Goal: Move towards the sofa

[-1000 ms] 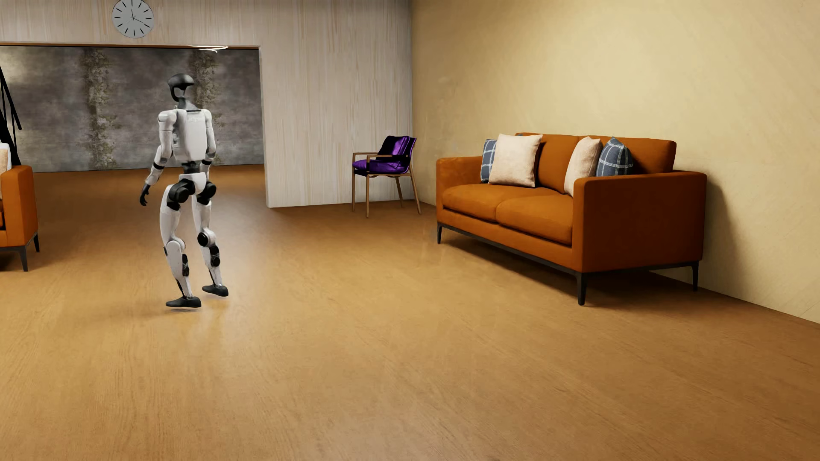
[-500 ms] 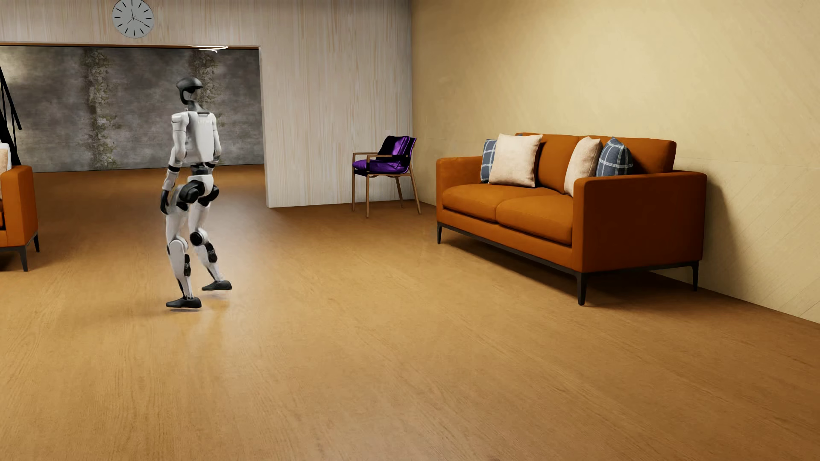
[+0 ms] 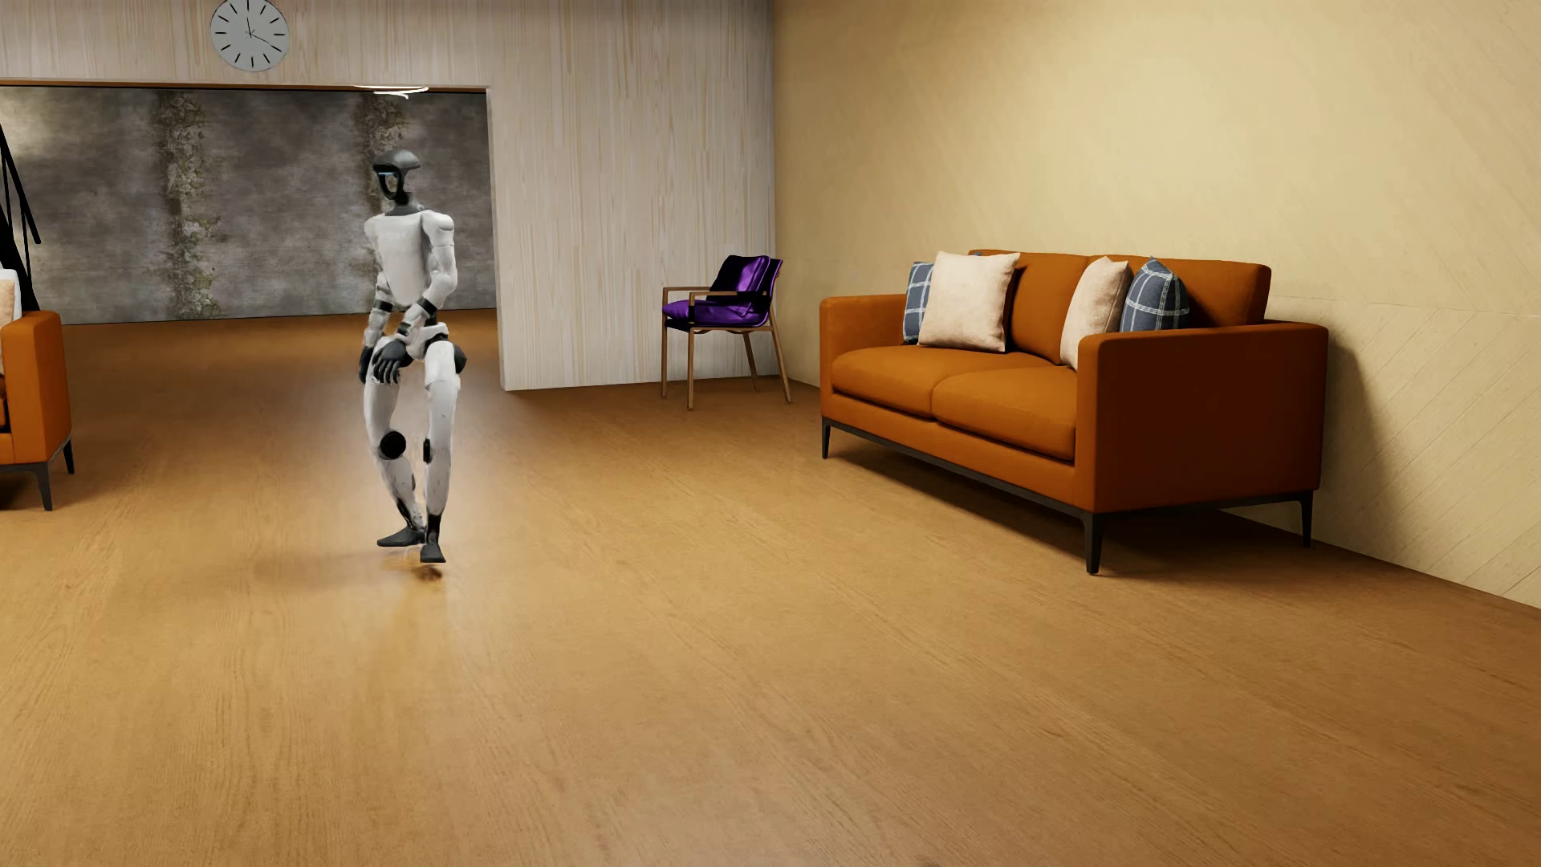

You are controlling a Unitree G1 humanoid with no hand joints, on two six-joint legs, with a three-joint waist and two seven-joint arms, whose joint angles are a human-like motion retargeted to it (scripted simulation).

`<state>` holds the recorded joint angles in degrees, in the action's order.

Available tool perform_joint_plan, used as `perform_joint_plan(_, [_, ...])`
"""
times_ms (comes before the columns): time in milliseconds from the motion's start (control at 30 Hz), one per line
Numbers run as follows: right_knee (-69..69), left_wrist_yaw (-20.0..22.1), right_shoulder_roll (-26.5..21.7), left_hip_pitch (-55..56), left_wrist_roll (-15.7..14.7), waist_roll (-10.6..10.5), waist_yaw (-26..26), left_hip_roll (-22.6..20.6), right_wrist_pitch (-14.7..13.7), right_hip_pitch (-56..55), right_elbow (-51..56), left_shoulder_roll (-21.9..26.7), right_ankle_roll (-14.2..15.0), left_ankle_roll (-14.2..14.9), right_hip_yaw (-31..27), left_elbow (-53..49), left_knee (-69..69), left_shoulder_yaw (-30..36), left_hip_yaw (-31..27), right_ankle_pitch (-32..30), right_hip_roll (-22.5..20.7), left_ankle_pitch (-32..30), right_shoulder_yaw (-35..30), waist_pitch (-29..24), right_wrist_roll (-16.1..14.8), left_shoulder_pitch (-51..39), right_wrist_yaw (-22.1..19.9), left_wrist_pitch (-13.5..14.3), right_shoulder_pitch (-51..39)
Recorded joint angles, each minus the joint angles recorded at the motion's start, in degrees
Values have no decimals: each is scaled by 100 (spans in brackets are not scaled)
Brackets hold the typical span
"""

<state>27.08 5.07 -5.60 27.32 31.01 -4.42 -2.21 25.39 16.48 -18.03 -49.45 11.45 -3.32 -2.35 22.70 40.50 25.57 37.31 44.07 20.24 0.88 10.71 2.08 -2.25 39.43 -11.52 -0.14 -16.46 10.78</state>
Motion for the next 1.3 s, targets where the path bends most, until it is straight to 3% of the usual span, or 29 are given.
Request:
perform_joint_plan(100, [-428, -227, -123, -347, -25, 61, 204, 281, -121, 273, 62, 373, -16, -48, 1050, 499, 1547, 109, -689, -373, 497, 116, -19, 50, 21, 533, -126, -289, 88])
perform_joint_plan(167, [-553, 105, -181, -927, -411, 64, 250, 578, -268, 357, 280, 548, -4, -287, 1657, 894, 1841, -616, -726, -598, 810, 239, 24, 119, -97, 968, -365, -669, 106])
perform_joint_plan(200, [-612, 340, -195, -1374, -687, 49, 235, 785, -321, 401, 403, 612, 11, -491, 1952, 1055, 1707, -1134, -407, -714, 951, 304, 52, 162, -184, 1182, -463, -861, 87])
perform_joint_plan(267, [-689, 522, -200, -2619, -1017, 0, 110, 1190, -435, 492, 654, 793, 74, -882, 2574, 1226, 1073, -1837, 1277, -972, 1265, 444, 125, 264, -429, 1538, -616, -1006, 14])
perform_joint_plan(300, [-683, 430, -220, -3217, -1009, -20, 40, 1210, -527, 543, 752, 908, 110, -783, 2893, 1234, 732, -1904, 2271, -1114, 1497, 378, 242, 308, -570, 1660, -693, -1001, 4])
perform_joint_plan(333, [-691, 275, -182, -3628, -857, -33, 1, 1047, -577, 619, 872, 944, 212, 410, 3225, 1258, 367, -1732, 3012, -1277, 1776, 82, 436, 336, -733, 1651, -803, -998, 9])
perform_joint_plan(367, [-759, 18, -189, -3426, -676, -22, 53, 774, -627, 775, 1051, 966, 208, 939, 3531, 1283, 240, -1463, 2750, -1450, 2112, 137, 705, 324, -910, 1529, -908, -908, 105])
perform_joint_plan(433, [-612, -534, -51, -2713, -279, 108, 163, -23, -582, 943, 1407, 719, 56, 633, 3637, 1419, 283, -896, 1671, -1155, 3063, 447, 1334, 267, -1263, 1029, -1099, -814, 421])
perform_joint_plan(467, [-475, -877, 53, -2425, -135, 182, 169, -487, -529, 864, 1439, 621, 21, 490, 3045, 1272, 303, -720, 1133, -744, 3420, 604, 1558, 242, -1336, 870, -1099, -650, 530])
perform_joint_plan(500, [-349, -1161, 102, -2238, -49, 241, 133, -937, -454, 610, 1364, 562, -220, 341, 1850, 1016, 283, -684, 624, -404, 3511, 748, 1644, 218, -1276, 786, -979, -449, 620])
perform_joint_plan(533, [-175, -1231, 90, -2137, -75, 285, 90, -1347, -374, 334, 1230, 502, -253, 189, 446, 712, 194, -837, 156, -281, 3301, 847, 1609, 197, -1137, 768, -776, -254, 689])
perform_joint_plan(600, [403, -910, 87, -1952, -143, 350, 30, -1976, -174, -85, 788, 378, 501, -59, -2027, 62, 63, -1302, -746, -306, 2248, 950, 1359, 170, -657, 851, -269, -11, 677])
perform_joint_plan(633, [713, -827, 146, -1851, -1, 374, 22, -2226, -67, -232, 651, 400, 718, -145, -2722, -173, 33, -1299, -1207, -243, 1670, 982, 1319, 167, -476, 780, -4, 79, 664])
perform_joint_plan(667, [1016, -839, 233, -1766, 216, 398, 18, -2471, -14, -413, 640, 455, 799, -224, -2953, -327, 17, -1197, -1671, -161, 1252, 1014, 1326, 165, -356, 607, 159, 105, 684])
perform_joint_plan(700, [1258, -911, 325, -1700, 465, 426, 10, -2706, -64, -631, 724, 513, 710, -288, -2773, -410, 18, -1059, -2157, -113, 1038, 1052, 1325, 161, -267, 354, 159, 114, 747])
perform_joint_plan(767, [1444, -831, 410, -1640, 675, 491, -46, -3171, -333, -1112, 949, 503, 559, -384, -1930, -428, 72, -1028, -3135, -166, 972, 1173, 1138, 151, -87, -130, -133, 54, 907])
perform_joint_plan(867, [692, -108, 288, -1910, 429, 537, -173, -3693, -522, -1664, 1052, 402, 386, -506, -1070, -216, 21, -1327, -4416, -794, 697, 1361, 748, 156, 4, -399, -109, -59, 947])
perform_joint_plan(900, [137, 116, 186, -2081, 299, 534, -193, -3784, -511, -1736, 1053, 401, 675, -527, -980, -125, -26, -1443, -4758, -1156, 519, 1418, 650, 166, 12, -343, 39, -104, 897])
perform_joint_plan(933, [-472, 292, 79, -2274, 190, 524, -208, -3843, -451, -1715, 1068, 407, 1166, -532, -1060, -23, -66, -1531, -5062, -1496, 338, 1480, 615, 181, 20, -216, 99, -154, 847])
perform_joint_plan(967, [-775, 365, 15, -2472, 65, 508, -231, -3837, -371, -1672, 1082, 437, 637, -516, -1401, 97, -89, -1618, -5327, -1791, 127, 1535, 624, 196, 24, -29, 90, -199, 788])
perform_joint_plan(1000, [-547, 417, -7, -2662, -68, 501, -231, -3809, -312, -1614, 1104, 480, -246, -509, -1343, 249, -2, -1696, -5522, -1765, 123, 1520, 688, 206, 4, 194, 24, -285, 739])
perform_joint_plan(1033, [-120, 420, 31, -2762, -212, 487, -236, -3767, -247, -1571, 1135, 526, -448, -476, -1216, 471, 271, -1769, -5656, -1429, 205, 1398, 856, 190, -79, 430, -182, -416, 680])
perform_joint_plan(1067, [265, 489, 100, -2781, -433, 460, -245, -3748, -186, -1449, 1126, 513, -394, -419, -1115, 770, 708, -1936, -5693, -1082, 302, 1069, 1062, 158, -192, 713, -429, -608, 596])
perform_joint_plan(1100, [445, 492, 216, -2652, -536, 447, -256, -3761, -152, -1246, 1102, 477, -338, -104, -957, 1154, 1279, -1964, -5735, -791, 413, 400, 1310, 134, -405, 972, -684, -860, 502])
perform_joint_plan(1133, [437, 364, 325, -2359, -544, 449, -260, -3767, -123, -995, 1067, 478, -315, 1219, -723, 1575, 1999, -1881, -5893, -589, 506, -262, 1442, 123, -597, 1134, -840, -1062, 394])
perform_joint_plan(1167, [331, -121, 326, -1884, -309, 451, -319, -3799, -234, -689, 970, 581, -287, 1636, -401, 1960, 2965, -1471, -5606, -433, 600, -817, 1371, 113, -626, 1260, -804, -1116, 322])
perform_joint_plan(1233, [126, -1197, 123, -764, 239, 402, -361, -3323, -479, -91, 747, 739, -212, 1661, 95, 2113, 4623, -555, -5226, -171, 643, -864, 899, 74, -359, 1617, -578, -898, 0])
perform_joint_plan(1267, [2, -1318, -20, -238, 192, 357, -298, -2817, -513, 195, 601, 820, -167, 1704, 233, 1910, 5093, -584, -4990, -70, 588, -717, 646, 52, -141, 1914, -453, -738, -232])
perform_joint_plan(1300, [-150, -1148, -125, 228, -49, 305, -185, -2351, -457, 467, 444, 743, -115, 1253, 304, 1651, 5289, -912, -4661, 12, 486, -702, 386, 34, 46, 2229, -310, -716, -514])
